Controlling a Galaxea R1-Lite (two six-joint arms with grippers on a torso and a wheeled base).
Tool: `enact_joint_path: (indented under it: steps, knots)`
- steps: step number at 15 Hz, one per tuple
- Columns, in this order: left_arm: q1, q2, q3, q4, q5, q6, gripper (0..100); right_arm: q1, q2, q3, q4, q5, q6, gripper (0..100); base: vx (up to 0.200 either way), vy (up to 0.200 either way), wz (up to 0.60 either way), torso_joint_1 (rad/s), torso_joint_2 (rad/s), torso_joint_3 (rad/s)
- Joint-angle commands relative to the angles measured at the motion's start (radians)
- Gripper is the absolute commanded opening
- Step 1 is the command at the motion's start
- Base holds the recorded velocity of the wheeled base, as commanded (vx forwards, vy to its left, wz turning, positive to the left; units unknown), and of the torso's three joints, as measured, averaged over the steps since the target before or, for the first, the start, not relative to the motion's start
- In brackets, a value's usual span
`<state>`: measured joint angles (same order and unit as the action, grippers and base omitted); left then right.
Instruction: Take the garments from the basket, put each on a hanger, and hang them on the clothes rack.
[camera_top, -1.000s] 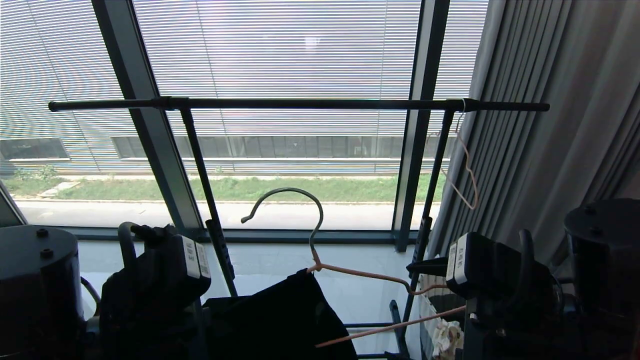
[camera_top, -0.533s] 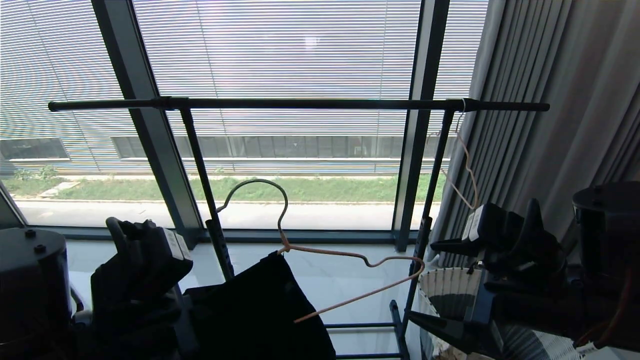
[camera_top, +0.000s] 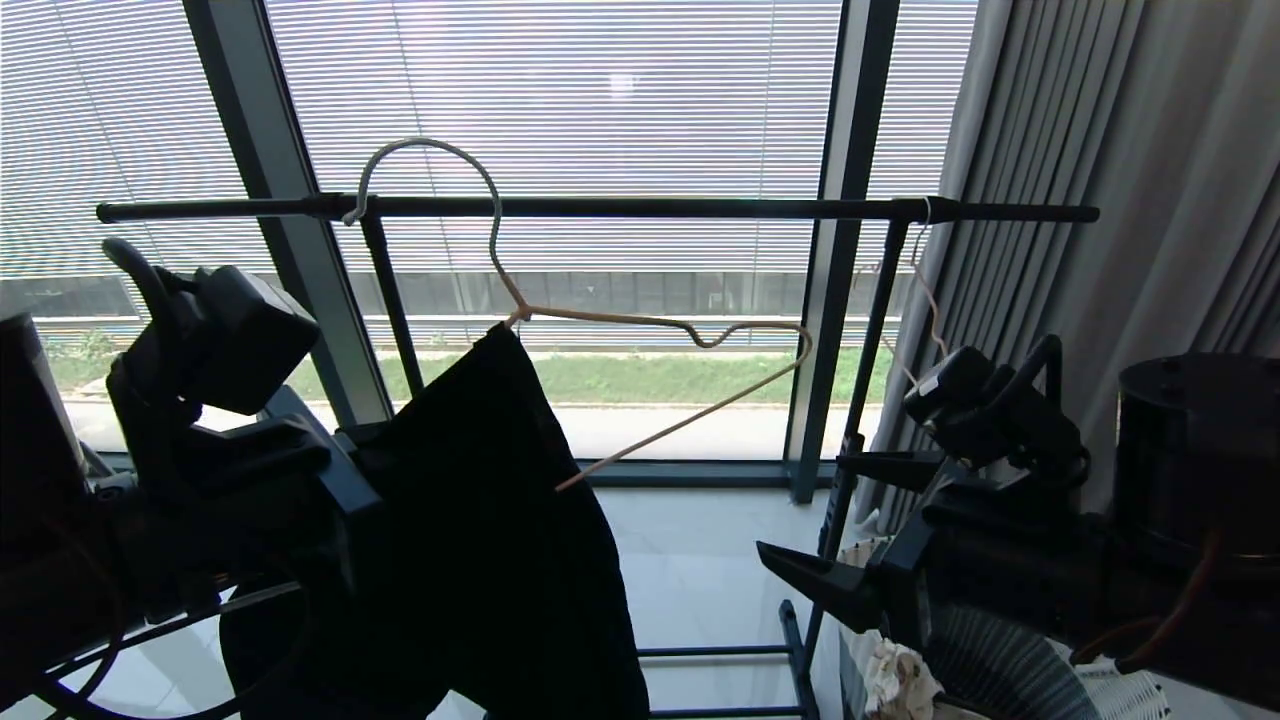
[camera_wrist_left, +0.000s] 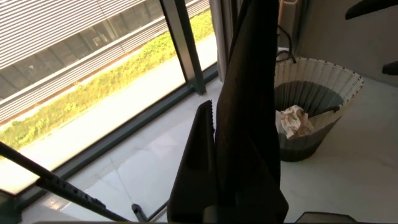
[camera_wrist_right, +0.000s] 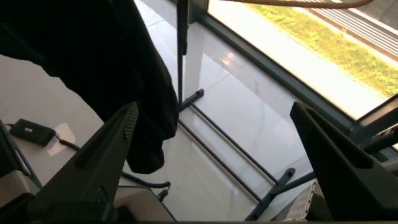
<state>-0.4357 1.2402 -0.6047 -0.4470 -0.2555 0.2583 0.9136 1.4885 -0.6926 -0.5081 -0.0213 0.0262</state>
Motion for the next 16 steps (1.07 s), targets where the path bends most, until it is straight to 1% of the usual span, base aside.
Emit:
enact_joint_path:
  steps: [1,2,4,6,9,11,13,15,16]
  knots:
    - [-0.001,0.008,-0.033,0.002,-0.001,-0.001,0,0.085,0.156,-0.013,-0.122,-0.106,0.089,100,0.000,0.000,0.00,0.000,0.00,0.000]
    - [-0.003,0.007,-0.035,0.001,-0.001,0.001,0,0.103,0.214,-0.028,-0.184,-0.146,0.115,100,0.000,0.000,0.00,0.000,0.00,0.000]
    - [-0.008,0.008,-0.035,0.001,-0.001,0.001,0,0.146,0.283,-0.068,-0.227,-0.183,0.127,100,0.000,0.000,0.00,0.000,0.00,0.000]
    - [-0.020,0.007,-0.030,0.001,0.002,-0.002,0,0.177,0.328,-0.116,-0.231,-0.212,0.135,100,0.000,0.000,0.00,0.000,0.00,0.000]
    - [-0.061,0.005,-0.030,0.001,0.004,-0.004,0,0.176,0.388,-0.214,-0.233,-0.246,0.143,100,0.000,0.000,0.00,0.000,0.00,0.000]
    - [-0.084,0.004,-0.026,0.001,0.007,-0.005,0,0.176,0.409,-0.234,-0.233,-0.252,0.143,100,0.000,0.000,0.00,0.000,0.00,0.000]
    - [-0.092,0.002,-0.026,0.001,0.019,-0.005,0,0.172,0.427,-0.234,-0.234,-0.307,0.143,100,0.000,0.000,0.00,0.000,0.00,0.000]
    - [-0.092,-0.002,-0.026,0.001,0.025,-0.005,0,0.166,0.432,-0.231,-0.234,-0.344,0.144,100,0.000,0.000,0.00,0.000,0.00,0.000]
    - [-0.092,-0.004,-0.026,0.001,0.025,-0.005,0,0.163,0.432,-0.231,-0.234,-0.348,0.144,100,0.000,0.000,0.00,0.000,0.00,0.000]
